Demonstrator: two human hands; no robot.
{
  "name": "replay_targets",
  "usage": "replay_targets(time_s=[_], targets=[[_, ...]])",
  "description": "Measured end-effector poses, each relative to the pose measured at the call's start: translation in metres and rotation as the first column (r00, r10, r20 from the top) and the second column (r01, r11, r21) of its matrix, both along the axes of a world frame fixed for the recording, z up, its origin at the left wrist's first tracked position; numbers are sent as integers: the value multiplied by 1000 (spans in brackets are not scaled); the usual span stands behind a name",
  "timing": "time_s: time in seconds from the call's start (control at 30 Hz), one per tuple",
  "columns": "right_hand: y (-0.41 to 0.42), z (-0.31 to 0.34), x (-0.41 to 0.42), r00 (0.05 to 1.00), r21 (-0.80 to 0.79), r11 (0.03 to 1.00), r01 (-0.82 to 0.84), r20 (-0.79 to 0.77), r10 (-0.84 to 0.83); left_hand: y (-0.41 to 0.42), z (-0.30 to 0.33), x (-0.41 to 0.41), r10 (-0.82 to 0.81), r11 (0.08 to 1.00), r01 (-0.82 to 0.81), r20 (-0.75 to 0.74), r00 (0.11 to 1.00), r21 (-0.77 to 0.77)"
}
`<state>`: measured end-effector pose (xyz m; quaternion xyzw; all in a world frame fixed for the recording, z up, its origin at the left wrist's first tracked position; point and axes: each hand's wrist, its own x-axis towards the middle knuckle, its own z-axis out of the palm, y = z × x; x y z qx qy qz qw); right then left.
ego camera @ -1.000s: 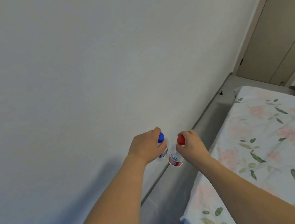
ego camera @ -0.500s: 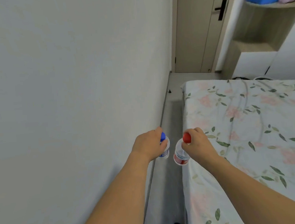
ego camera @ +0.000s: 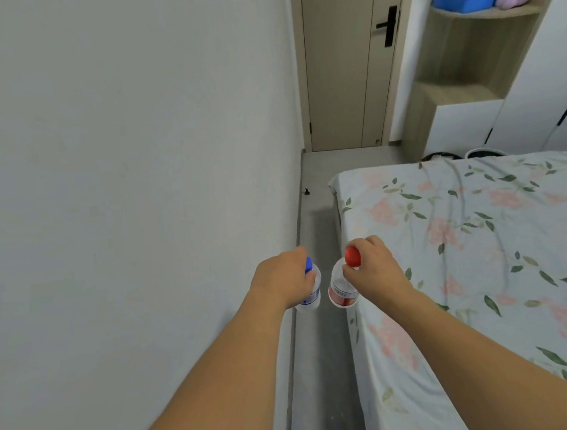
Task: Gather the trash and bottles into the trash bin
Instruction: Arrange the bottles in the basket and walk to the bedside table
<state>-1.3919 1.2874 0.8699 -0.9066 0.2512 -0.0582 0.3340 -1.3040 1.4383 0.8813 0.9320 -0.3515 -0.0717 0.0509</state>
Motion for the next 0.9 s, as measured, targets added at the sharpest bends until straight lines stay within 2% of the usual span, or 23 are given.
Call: replay_targets(time_s=[0.3, 0.5, 0.9], targets=[[-67, 3, 81, 998, -15, 998, 65, 10, -64, -82, -4, 93, -95, 993, 96, -11, 995, 62], [-136, 14, 152, 996, -21, 995, 94, 0, -94, -144, 10, 178, -85, 995, 84, 22, 996, 50], [-227, 39, 288, 990, -60, 988, 140, -11, -141, -244, 22, 341, -137, 990, 137, -11, 990, 32]])
